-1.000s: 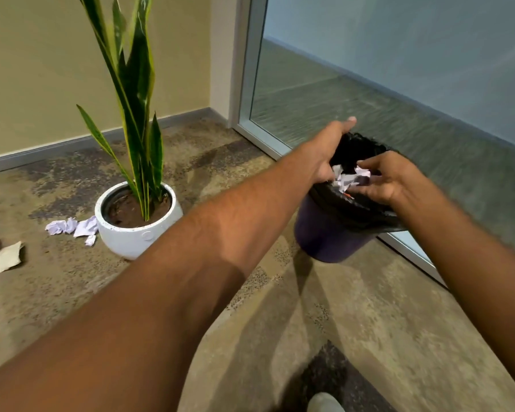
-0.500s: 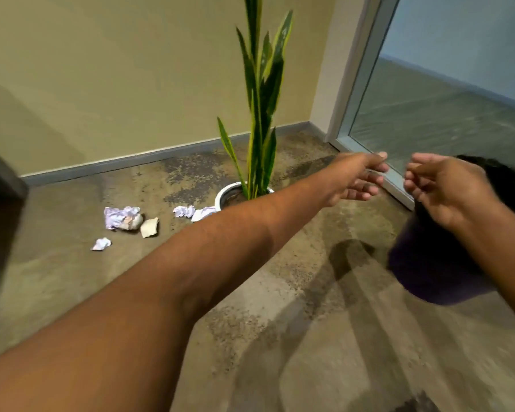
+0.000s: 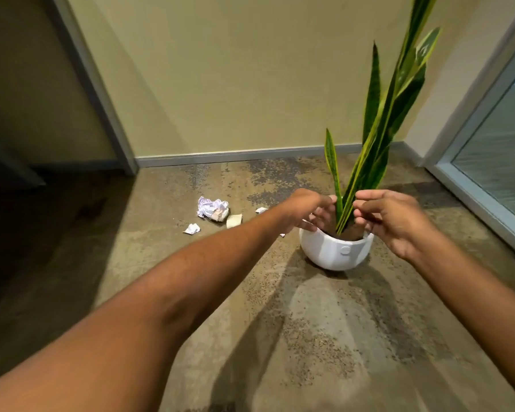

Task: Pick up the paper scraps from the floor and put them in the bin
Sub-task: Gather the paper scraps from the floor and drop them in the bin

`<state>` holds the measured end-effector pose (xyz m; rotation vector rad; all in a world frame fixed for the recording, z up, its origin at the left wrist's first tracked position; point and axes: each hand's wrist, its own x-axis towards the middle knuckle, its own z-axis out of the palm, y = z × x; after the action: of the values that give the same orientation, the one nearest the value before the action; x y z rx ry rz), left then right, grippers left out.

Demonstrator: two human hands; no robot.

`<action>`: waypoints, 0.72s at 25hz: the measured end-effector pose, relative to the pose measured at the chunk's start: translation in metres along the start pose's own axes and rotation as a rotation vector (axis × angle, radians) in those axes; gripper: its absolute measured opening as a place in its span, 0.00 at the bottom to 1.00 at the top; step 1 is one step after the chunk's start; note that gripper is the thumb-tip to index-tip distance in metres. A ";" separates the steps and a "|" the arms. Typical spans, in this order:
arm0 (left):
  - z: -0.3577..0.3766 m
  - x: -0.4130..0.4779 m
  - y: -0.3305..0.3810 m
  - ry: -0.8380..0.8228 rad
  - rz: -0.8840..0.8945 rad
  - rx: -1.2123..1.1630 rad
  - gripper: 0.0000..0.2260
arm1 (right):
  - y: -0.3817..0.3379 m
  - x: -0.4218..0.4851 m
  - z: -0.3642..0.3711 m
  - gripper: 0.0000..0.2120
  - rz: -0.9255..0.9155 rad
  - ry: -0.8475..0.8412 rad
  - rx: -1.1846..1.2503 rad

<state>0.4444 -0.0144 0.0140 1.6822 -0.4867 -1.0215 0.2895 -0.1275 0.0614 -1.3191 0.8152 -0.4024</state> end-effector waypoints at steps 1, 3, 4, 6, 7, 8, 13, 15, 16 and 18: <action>-0.019 -0.003 -0.011 0.050 -0.007 -0.010 0.12 | 0.007 0.002 0.017 0.13 0.020 -0.017 -0.002; -0.054 -0.009 -0.034 0.157 -0.022 -0.037 0.13 | 0.025 0.003 0.047 0.12 0.078 -0.056 -0.007; -0.072 -0.012 -0.046 0.221 -0.034 -0.027 0.14 | 0.035 0.002 0.061 0.12 0.110 -0.084 -0.014; -0.101 -0.019 -0.067 0.331 -0.050 -0.016 0.13 | 0.052 0.000 0.082 0.11 0.156 -0.137 -0.037; -0.114 -0.022 -0.076 0.368 -0.050 -0.024 0.12 | 0.059 0.001 0.091 0.10 0.169 -0.158 -0.046; -0.125 -0.023 -0.085 0.399 -0.050 -0.028 0.11 | 0.066 0.004 0.098 0.10 0.180 -0.171 -0.055; -0.169 -0.027 -0.130 0.588 -0.097 0.069 0.06 | 0.096 0.028 0.127 0.17 0.217 -0.194 -0.122; -0.186 -0.029 -0.149 0.670 -0.152 0.139 0.05 | 0.107 0.043 0.141 0.20 0.199 -0.195 -0.217; -0.196 -0.031 -0.158 0.713 -0.186 0.226 0.05 | 0.113 0.051 0.147 0.23 0.181 -0.190 -0.299; -0.214 -0.034 -0.173 0.772 -0.239 0.474 0.08 | 0.125 0.071 0.158 0.34 0.143 -0.174 -0.517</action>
<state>0.5724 0.1945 -0.1156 2.4284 -0.0042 -0.3494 0.4285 -0.0369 -0.0738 -1.7314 0.8919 0.0465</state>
